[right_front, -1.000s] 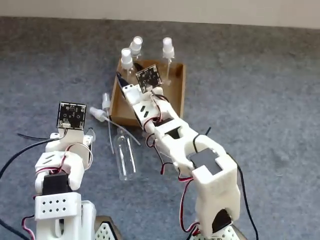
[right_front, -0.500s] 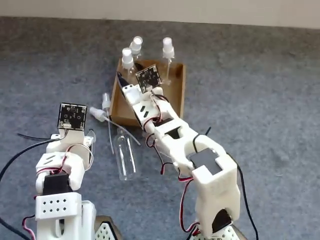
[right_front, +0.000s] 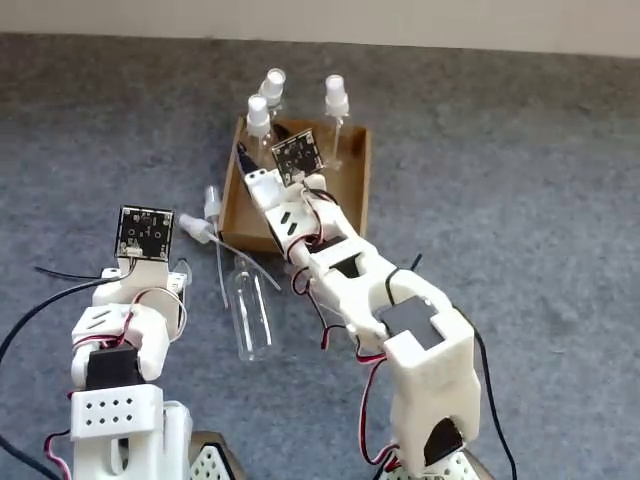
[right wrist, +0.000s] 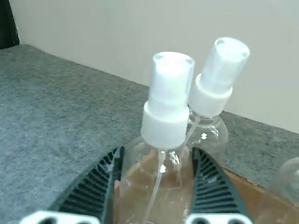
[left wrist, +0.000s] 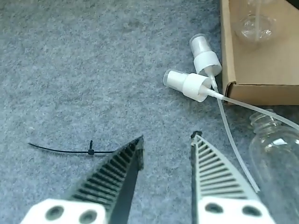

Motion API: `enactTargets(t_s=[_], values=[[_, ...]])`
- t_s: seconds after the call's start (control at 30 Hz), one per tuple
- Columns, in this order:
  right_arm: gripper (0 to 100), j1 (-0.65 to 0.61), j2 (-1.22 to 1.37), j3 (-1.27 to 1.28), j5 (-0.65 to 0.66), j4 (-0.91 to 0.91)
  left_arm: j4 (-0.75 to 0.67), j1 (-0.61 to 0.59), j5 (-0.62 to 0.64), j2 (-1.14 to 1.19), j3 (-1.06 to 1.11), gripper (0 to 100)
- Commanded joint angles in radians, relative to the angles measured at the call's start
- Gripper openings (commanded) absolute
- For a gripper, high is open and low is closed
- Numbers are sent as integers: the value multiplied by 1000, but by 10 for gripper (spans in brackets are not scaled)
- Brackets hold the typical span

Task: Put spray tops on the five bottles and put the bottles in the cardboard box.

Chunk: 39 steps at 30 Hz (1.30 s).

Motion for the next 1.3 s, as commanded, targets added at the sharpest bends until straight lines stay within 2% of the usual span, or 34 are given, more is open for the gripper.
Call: enactTargets(t_s=[0.0, 0.4, 0.6, 0.93, 1.1, 1.27], values=[[110, -10, -36, -5, 11, -19, -20, 8, 2, -12, -5, 158], [115, -31, -125, 67, 11, 18, -20, 8, 2, -12, -5, 158], [243, -33, -125, 61, 11, 85, -20, 8, 2, -12, -5, 158], [252, -28, -133, 61, 12, 90, -20, 8, 2, -12, -5, 158], [252, -31, -153, 47, 89, 186, -20, 8, 2, -12, -5, 158], [252, -30, -265, 33, 89, 335, -20, 8, 2, -13, -5, 158]])
